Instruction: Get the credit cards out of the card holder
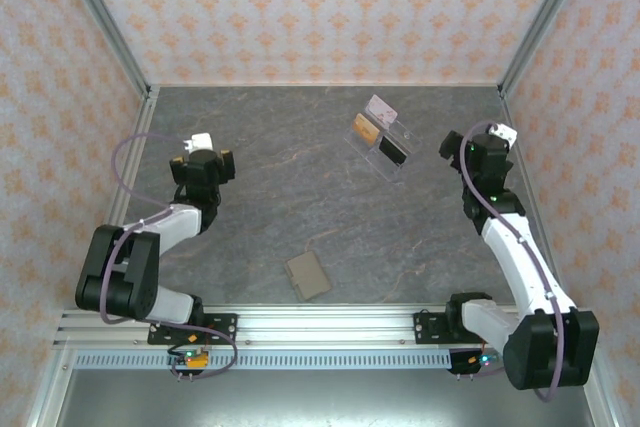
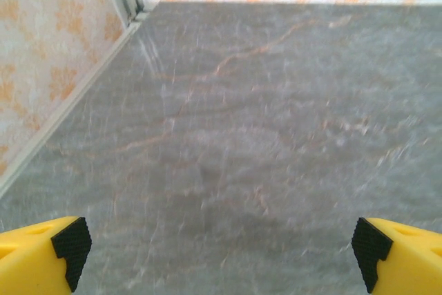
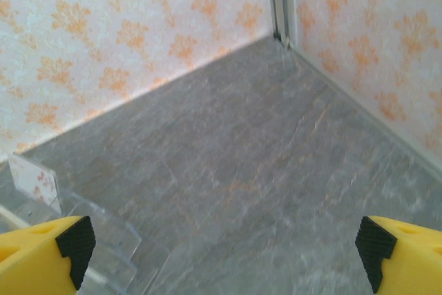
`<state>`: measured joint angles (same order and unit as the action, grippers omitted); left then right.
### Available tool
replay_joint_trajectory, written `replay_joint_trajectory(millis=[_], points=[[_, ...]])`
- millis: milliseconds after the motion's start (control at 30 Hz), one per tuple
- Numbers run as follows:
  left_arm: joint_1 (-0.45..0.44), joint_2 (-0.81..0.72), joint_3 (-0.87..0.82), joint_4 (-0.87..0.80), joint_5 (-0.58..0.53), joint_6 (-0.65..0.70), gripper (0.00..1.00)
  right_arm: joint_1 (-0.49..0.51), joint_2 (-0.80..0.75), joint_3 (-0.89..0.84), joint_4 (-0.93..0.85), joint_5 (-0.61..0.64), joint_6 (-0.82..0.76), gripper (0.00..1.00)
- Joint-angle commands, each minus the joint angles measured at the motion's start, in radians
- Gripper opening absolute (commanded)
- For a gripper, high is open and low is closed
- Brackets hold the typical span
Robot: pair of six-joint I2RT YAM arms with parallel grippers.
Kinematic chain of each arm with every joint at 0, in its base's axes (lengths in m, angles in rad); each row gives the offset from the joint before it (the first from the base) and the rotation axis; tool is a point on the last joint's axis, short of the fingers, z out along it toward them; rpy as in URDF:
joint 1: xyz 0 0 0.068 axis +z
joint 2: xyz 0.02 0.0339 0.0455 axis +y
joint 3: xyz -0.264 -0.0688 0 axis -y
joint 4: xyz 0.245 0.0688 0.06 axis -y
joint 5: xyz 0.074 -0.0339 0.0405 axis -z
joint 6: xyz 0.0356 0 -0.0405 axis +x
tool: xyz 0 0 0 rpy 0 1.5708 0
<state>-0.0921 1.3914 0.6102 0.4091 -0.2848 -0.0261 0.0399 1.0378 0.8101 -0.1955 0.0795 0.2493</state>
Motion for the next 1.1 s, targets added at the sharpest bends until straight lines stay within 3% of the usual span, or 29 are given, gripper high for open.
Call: replay_joint_trajectory(millis=[0, 100, 267, 467, 633, 833, 1067], points=[[-0.006, -0.055, 0.043, -0.233, 0.029, -0.046, 1.00, 0.021, 0.022, 0.077, -0.194, -0.103, 0.128, 0.99], [-0.008, -0.108, 0.087, -0.366, 0.053, -0.157, 1.00, 0.091, 0.077, 0.135, -0.260, -0.169, 0.177, 0.99], [-0.011, -0.150, 0.186, -0.600, 0.112, -0.294, 1.00, 0.302, 0.227, 0.240, -0.365, -0.181, 0.197, 0.99], [-0.010, -0.210, 0.177, -0.644, 0.096, -0.348, 1.00, 0.564, 0.446, 0.359, -0.459, -0.187, 0.166, 1.00], [-0.011, -0.213, 0.177, -0.699, 0.011, -0.379, 1.00, 0.773, 0.640, 0.475, -0.552, -0.208, 0.131, 1.00], [-0.009, -0.242, 0.157, -0.723, -0.046, -0.399, 1.00, 0.924, 0.788, 0.554, -0.603, -0.316, 0.087, 0.98], [-0.007, -0.271, 0.128, -0.686, -0.034, -0.381, 1.00, 1.004, 0.907, 0.660, -0.668, -0.419, 0.071, 0.99]])
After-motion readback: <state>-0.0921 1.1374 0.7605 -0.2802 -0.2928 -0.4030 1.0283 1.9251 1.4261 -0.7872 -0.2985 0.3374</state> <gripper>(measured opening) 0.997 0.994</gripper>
